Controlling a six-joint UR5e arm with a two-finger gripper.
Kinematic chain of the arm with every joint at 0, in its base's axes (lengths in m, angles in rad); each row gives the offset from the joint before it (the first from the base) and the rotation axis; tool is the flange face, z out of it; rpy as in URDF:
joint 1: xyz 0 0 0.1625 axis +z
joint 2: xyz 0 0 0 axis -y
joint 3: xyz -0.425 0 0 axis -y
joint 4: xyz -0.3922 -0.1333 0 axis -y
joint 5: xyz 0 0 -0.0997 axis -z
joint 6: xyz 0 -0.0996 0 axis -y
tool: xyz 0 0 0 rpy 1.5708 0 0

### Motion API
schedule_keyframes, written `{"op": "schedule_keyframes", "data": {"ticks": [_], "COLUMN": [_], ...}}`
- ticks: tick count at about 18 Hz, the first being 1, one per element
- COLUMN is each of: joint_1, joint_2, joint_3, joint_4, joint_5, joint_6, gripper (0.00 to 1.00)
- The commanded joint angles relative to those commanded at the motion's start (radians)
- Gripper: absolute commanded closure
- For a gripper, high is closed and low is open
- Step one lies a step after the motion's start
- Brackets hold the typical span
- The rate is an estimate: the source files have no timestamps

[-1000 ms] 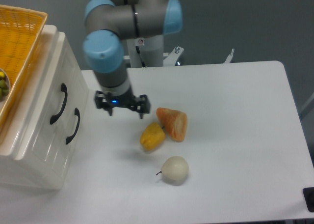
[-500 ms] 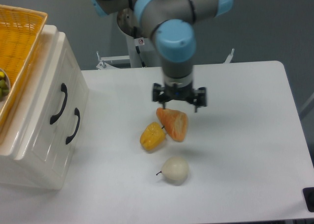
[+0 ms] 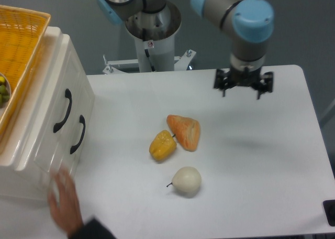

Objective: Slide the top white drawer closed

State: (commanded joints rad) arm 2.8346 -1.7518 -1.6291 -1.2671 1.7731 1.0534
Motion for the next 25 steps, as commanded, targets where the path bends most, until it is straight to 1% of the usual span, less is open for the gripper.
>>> {"op": "schedule_keyframes", "data": {"ticks": [3, 6, 8, 9, 10, 11, 12, 17, 21, 25], "joint_1": [0.074, 0.123, 0.146, 0.163, 0.183, 0.192, 0.192, 0.184, 0.195, 0.204], "joint_2": [0.005, 0.003, 0.0, 0.0, -0.008, -0.012, -0.012, -0.005, 0.002, 0.002], "joint_3": [0.002, 0.009, 0.011, 0.02, 0.035, 0.028, 0.019, 0.028, 0.025, 0.021], "joint_4": [0.003, 0.002, 0.005, 0.003, -0.005, 0.0, 0.006, 0.006, 0.005, 0.002], "joint_5": [-0.011, -0.046, -0.047, -0.055, -0.075, -0.084, -0.081, -0.106, -0.119, -0.168], "joint_6": [0.137, 0.209, 0.299, 0.316, 0.316, 0.33, 0.333, 0.333, 0.332, 0.326], "gripper": [0.0, 0.0, 0.0, 0.0, 0.0, 0.0, 0.0, 0.0, 0.0, 0.0]}}
